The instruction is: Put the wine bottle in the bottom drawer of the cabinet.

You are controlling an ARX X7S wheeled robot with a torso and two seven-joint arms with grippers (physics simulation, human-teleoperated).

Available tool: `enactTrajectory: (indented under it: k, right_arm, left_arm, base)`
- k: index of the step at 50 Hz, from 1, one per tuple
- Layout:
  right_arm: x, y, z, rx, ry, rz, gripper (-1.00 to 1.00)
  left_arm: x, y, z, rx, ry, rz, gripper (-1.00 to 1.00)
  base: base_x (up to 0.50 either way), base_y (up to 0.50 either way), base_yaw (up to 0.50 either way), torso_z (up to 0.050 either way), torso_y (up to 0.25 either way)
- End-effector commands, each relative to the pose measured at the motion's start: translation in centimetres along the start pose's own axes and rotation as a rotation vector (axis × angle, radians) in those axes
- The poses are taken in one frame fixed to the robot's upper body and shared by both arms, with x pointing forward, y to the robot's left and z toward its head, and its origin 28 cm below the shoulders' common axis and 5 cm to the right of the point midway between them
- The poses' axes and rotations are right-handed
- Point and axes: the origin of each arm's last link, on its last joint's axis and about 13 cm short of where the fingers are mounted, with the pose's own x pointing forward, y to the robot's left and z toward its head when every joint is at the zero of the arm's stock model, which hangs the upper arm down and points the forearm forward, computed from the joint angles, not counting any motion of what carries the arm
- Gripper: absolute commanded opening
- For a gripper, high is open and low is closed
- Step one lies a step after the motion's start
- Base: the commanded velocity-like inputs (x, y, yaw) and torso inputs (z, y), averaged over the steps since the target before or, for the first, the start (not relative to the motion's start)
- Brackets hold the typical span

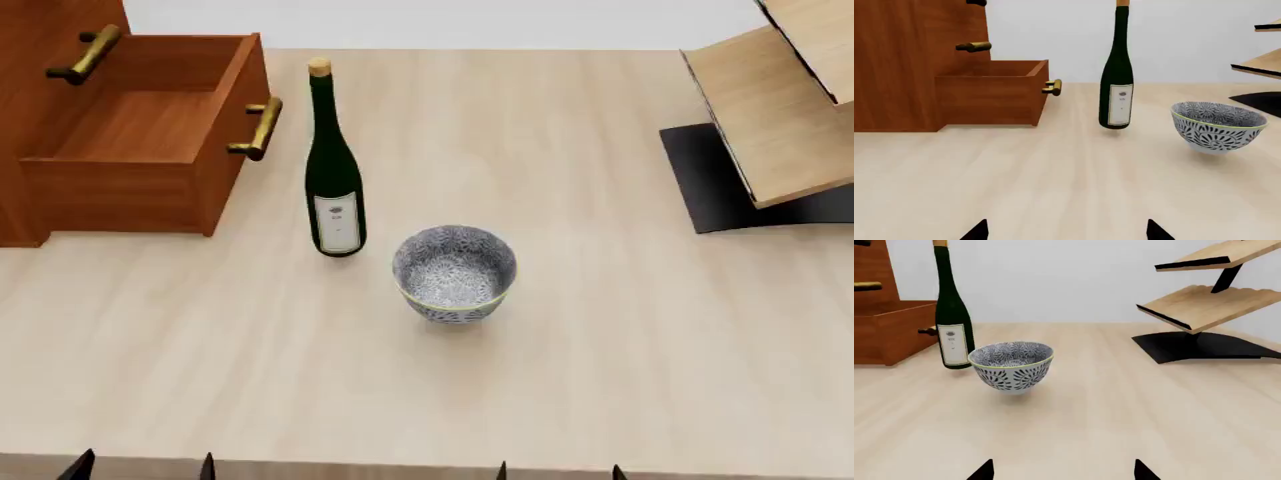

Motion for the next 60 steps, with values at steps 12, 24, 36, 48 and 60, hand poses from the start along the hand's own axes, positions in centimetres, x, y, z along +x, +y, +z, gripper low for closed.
enactTrajectory:
  k: [12, 24, 36, 48, 60]
  right_arm:
    - [-0.33, 0.03, 0.2, 0.022, -0.013, 0.023, 1.0]
    - [-0.4, -0.12, 0.14, 0.022, -0.014, 0.01, 1.0]
    - [-0.5, -0.06, 0.27, 0.008, -0.04, 0.008, 1.0]
    - [-0.45, -0.05, 0.38, 0.003, -0.045, 0.004, 1.0]
    - [-0.47, -0.06, 0.35, -0.008, -0.047, 0.0, 1.0]
  left_arm:
    - [0.31, 0.04, -0.35, 0.006, 0.032, 0.031, 1.0]
    - [0.13, -0.22, -0.42, 0.064, 0.02, 0.02, 1.0]
    - [0.01, -0.06, -0.2, 0.044, 0.007, 0.033, 1.0]
    - [0.08, -0.2, -0.21, 0.065, 0.0, 0.029, 1.0]
    - [0.03, -0.1, -0.23, 0.049, -0.007, 0.034, 1.0]
  base:
    - [0.0, 0.0, 0.0, 0.0, 0.0]
    - [0.0, 0.0, 0.0, 0.027, 0.0]
    - [0.0, 0.0, 0.0, 0.05, 0.0]
    - [0.0, 0.0, 0.0, 0.05, 0.0]
    - [0.0, 0.0, 0.0, 0.05, 0.0]
